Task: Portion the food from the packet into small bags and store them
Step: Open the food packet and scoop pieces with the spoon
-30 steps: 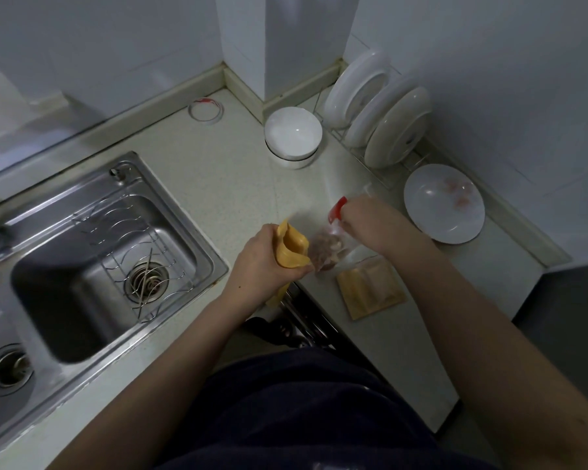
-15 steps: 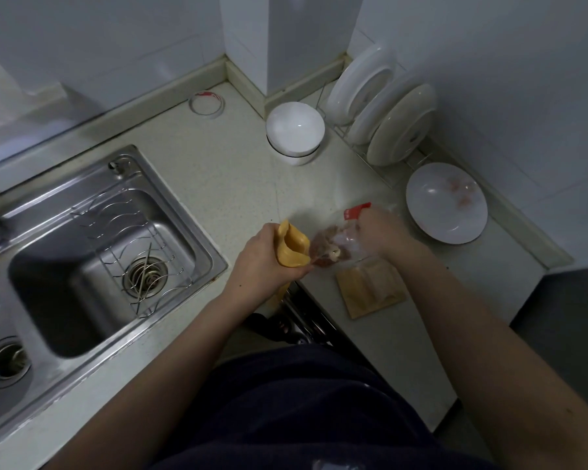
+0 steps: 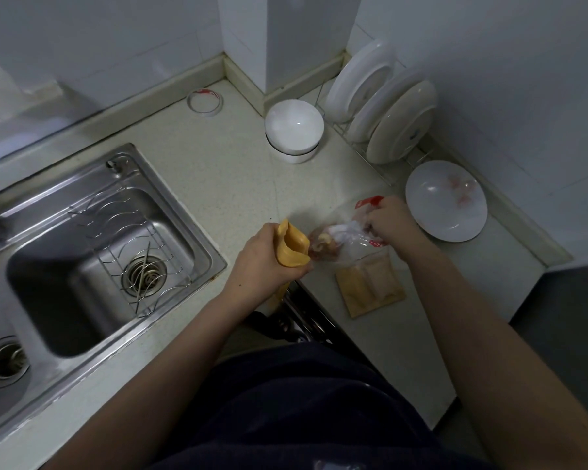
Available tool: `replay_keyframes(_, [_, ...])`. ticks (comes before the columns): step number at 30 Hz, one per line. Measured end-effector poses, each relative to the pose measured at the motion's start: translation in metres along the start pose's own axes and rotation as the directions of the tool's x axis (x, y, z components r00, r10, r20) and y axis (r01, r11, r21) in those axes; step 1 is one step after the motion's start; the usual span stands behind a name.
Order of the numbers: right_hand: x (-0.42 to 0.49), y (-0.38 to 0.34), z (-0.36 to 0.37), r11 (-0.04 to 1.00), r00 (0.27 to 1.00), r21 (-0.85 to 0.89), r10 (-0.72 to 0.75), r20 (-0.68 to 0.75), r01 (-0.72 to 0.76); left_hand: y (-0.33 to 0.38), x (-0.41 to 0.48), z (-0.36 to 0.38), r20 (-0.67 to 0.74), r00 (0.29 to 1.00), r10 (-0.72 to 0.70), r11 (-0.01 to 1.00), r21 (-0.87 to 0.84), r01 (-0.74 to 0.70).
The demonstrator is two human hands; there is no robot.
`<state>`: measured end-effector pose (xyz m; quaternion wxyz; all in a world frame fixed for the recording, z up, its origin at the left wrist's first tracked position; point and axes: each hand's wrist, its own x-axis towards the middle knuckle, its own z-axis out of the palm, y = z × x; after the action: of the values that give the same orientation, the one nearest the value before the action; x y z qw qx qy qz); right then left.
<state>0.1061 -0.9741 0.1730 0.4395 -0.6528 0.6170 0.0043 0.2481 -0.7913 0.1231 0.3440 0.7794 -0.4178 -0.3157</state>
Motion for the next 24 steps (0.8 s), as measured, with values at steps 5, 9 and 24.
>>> replay_keyframes(5, [-0.003, -0.001, -0.006, 0.989, 0.996, 0.128, 0.074, 0.049, -0.079, 0.000, 0.000, -0.001, 0.000, 1.000, 0.002, 1.000, -0.002, -0.002])
replay_keyframes(9, [-0.002, 0.002, -0.012, 0.975, 0.997, 0.214, 0.045, 0.062, -0.057, -0.001, 0.000, -0.001, -0.001, 1.000, 0.002, 1.000, -0.006, -0.002])
replay_keyframes(24, [-0.012, 0.007, -0.039, 0.896, 1.000, 0.443, -0.019, -0.005, 0.019, 0.003, -0.003, -0.001, 0.003, 1.000, 0.001, 1.000, -0.017, -0.001])
